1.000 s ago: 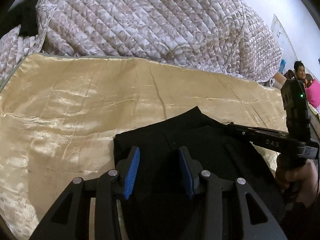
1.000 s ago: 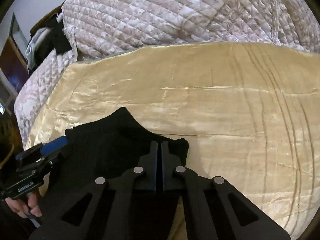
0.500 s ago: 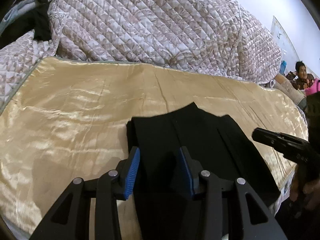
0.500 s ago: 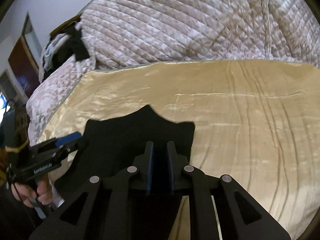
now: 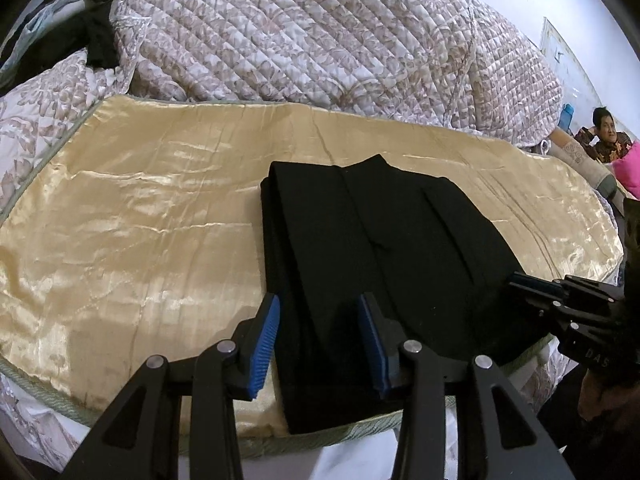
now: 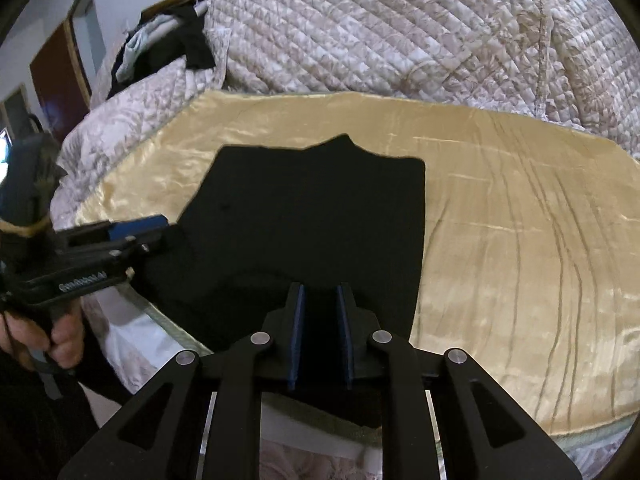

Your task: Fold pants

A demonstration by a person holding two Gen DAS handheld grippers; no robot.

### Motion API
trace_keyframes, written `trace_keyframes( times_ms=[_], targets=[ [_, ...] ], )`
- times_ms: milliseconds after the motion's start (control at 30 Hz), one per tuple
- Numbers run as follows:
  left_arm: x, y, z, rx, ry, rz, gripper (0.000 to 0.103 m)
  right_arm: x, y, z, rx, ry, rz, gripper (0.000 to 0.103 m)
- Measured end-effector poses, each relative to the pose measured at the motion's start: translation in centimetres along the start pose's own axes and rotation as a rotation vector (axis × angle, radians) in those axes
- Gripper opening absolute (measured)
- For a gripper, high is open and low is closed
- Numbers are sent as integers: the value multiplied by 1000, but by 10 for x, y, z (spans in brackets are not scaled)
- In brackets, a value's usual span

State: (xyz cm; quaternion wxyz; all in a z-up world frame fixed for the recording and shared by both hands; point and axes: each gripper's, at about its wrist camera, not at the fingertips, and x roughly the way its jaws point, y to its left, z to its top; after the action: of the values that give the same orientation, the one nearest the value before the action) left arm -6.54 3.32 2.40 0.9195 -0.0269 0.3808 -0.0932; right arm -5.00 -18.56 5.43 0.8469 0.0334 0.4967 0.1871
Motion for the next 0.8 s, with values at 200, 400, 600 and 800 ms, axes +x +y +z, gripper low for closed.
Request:
trace_keyframes(
  times_ms=[200,400,600,800],
  targets=[
    [1,1,-2,-5,0,-4,45,2,1,-4,-15,-6,-7,17],
    [2,2,-3,-4,-2,-3,45,3,-4,-5,13,-13,14,17],
    [2,5,-3,-16,-2,-23,45,2,-7,-2,45,-7,31,18],
    [-1,12,1,-40,-7,-25,45,-2,-6,-1,35,-10,19,21]
  ],
)
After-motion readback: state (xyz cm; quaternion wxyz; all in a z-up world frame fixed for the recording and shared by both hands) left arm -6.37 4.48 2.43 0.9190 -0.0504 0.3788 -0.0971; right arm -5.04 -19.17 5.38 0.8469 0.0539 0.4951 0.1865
